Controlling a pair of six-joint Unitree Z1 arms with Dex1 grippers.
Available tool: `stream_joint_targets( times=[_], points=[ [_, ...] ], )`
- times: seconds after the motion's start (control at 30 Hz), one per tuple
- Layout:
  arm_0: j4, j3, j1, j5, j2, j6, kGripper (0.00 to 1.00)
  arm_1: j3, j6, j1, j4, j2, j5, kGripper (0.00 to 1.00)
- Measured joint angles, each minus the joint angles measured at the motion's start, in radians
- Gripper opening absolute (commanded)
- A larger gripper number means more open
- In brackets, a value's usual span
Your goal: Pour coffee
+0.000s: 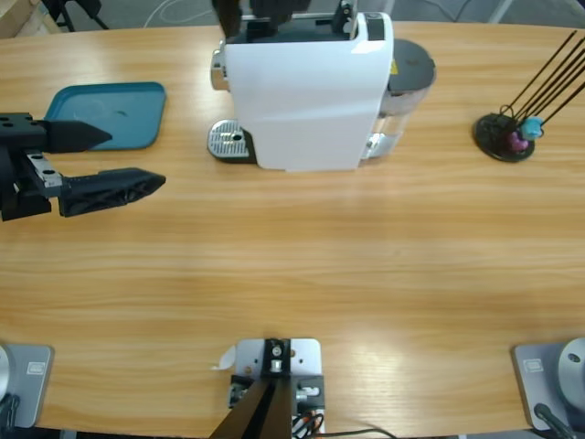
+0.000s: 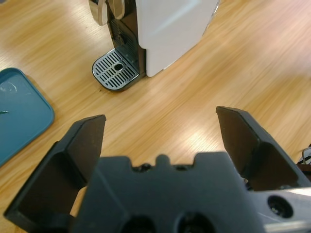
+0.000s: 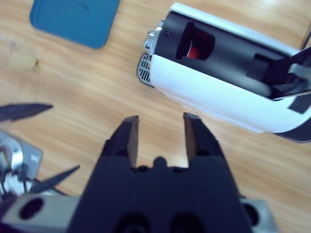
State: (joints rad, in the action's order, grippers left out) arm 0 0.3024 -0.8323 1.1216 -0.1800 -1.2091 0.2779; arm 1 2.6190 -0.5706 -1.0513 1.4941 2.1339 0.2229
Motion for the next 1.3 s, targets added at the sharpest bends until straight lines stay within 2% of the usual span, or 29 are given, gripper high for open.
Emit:
stream_joint_targets(
  times=[0.17,0.37,0.43,0.5,0.57,0.73,0.9,1.03,1.13,1.3],
  points=[
    [0.000,-0.023,0.000,0.000,0.000,0.000,1.000,0.000,0.089,0.000,0.006,-0.094,-0.123,0.000],
    [0.000,-0.032,0.000,0.000,0.000,0.000,1.000,-0.004,0.111,0.000,0.008,-0.262,-0.101,0.000],
    [0.000,-0.034,0.000,0.000,0.000,0.000,1.000,-0.141,0.125,0.000,-0.085,-0.371,-0.093,0.000],
    [0.000,-0.036,0.000,0.000,0.000,0.000,1.000,-0.393,0.146,0.000,-0.242,-0.504,-0.092,0.000],
    [0.001,-0.050,0.001,0.000,0.000,-0.001,1.000,-0.575,0.171,0.002,-0.336,-0.611,-0.092,0.000],
    [0.009,-0.107,0.001,0.000,-0.009,-0.022,1.000,-0.826,0.193,0.061,-0.464,-0.777,-0.078,0.000],
    [0.055,-0.179,0.001,0.000,-0.048,-0.025,1.000,-0.896,0.027,0.175,-0.534,-0.774,0.118,0.000],
    [0.095,-0.224,0.000,0.000,-0.059,-0.018,1.000,-0.888,-0.183,0.214,-0.590,-0.655,0.266,0.000],
    [0.121,-0.227,-0.012,0.000,-0.059,-0.005,1.000,-0.848,-0.299,0.220,-0.614,-0.575,0.288,0.000],
    [0.133,-0.231,-0.026,0.000,-0.059,-0.004,1.000,-0.843,-0.387,0.230,-0.689,-0.507,0.301,0.000]
  ],
)
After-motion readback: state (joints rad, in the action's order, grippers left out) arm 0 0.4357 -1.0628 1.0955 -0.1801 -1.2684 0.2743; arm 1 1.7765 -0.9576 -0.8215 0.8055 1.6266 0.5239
